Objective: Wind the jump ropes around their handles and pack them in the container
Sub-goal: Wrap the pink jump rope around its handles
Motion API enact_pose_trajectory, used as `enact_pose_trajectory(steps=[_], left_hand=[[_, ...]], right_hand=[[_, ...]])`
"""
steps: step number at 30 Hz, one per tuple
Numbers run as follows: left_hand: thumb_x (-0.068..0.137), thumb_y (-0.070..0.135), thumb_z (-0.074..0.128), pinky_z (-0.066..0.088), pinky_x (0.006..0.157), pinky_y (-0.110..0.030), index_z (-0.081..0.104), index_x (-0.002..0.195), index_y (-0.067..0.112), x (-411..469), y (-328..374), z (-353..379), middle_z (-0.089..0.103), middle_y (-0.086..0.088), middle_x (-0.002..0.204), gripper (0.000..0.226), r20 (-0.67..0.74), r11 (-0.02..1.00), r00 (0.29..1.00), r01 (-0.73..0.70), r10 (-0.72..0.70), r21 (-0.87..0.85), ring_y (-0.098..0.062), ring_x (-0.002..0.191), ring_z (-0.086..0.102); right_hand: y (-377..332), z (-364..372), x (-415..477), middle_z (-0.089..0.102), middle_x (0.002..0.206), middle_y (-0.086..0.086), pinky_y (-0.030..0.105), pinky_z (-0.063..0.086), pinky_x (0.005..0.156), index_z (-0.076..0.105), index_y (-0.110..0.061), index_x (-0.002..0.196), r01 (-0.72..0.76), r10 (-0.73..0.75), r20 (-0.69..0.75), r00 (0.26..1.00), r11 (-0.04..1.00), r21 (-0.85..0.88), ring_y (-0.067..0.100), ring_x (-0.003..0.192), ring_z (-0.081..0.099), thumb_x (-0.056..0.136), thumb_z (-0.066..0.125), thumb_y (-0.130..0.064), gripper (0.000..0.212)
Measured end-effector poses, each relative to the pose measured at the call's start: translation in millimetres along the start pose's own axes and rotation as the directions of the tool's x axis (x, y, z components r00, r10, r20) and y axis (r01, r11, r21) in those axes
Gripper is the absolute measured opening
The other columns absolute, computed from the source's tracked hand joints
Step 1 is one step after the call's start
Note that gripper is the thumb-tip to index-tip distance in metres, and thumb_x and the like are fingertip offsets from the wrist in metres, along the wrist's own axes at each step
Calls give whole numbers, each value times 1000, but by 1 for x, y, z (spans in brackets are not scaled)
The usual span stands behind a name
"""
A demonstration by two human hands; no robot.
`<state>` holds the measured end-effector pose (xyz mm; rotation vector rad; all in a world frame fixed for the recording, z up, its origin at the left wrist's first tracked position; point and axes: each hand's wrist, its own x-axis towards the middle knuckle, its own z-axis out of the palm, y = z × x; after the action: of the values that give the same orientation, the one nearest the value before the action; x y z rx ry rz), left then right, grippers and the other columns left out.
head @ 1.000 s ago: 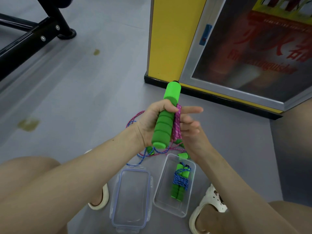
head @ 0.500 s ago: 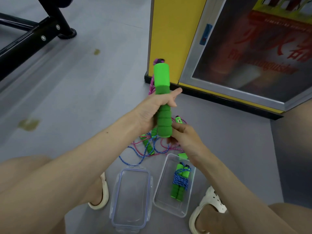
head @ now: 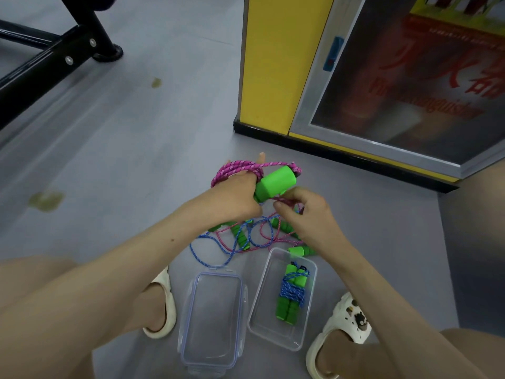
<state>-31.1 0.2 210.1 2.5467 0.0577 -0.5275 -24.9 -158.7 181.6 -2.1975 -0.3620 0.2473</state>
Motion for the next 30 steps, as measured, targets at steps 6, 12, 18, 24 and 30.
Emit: enact_pose_trajectory(steps=[6,12,18,24,30], left_hand=[[81,10,56,45,46,-19,60,76,5,-6,8,-10,50,-8,43,9,418,799,905,310,-82,-515,-22,42,49],[76,16,34,50,67,-27,74,61,6,-15,12,-20,39,3,35,44,495,406,730,318,471,-857,-8,30,35],[64,18,58,56,69,-30,64,91,-8,-10,12,-5,52,-5,46,39,301,17,776,351,554,-936,-12,35,44],[65,5,61,46,100,-39,62,118,-8,-6,15,-6,67,-24,110,54,84,-295,810,305,580,-905,-32,104,67],[68,6,51,45,86,-24,55,119,24,-8,25,-10,64,-5,120,54,10,50,986,2,169,-999,-14,112,57]], right_hand=[[-4,-4,1,64,90,8,35,52,77,59,-18,89,-99,102,8,995,942,321,20,81,59,94,55,-13,8],[-8,-8,4,66,82,5,37,48,83,63,-12,86,-164,173,50,984,748,643,18,83,60,93,54,-17,12],[-7,-5,7,65,71,7,19,45,48,59,-6,88,-237,196,142,970,653,719,16,67,62,96,49,-30,26],[-2,9,3,66,71,-5,13,44,65,62,-10,81,-227,179,153,972,881,415,2,64,55,93,48,2,22],[12,15,4,66,83,19,45,49,72,67,-9,87,-104,83,199,976,990,98,26,72,58,82,64,-23,16]])
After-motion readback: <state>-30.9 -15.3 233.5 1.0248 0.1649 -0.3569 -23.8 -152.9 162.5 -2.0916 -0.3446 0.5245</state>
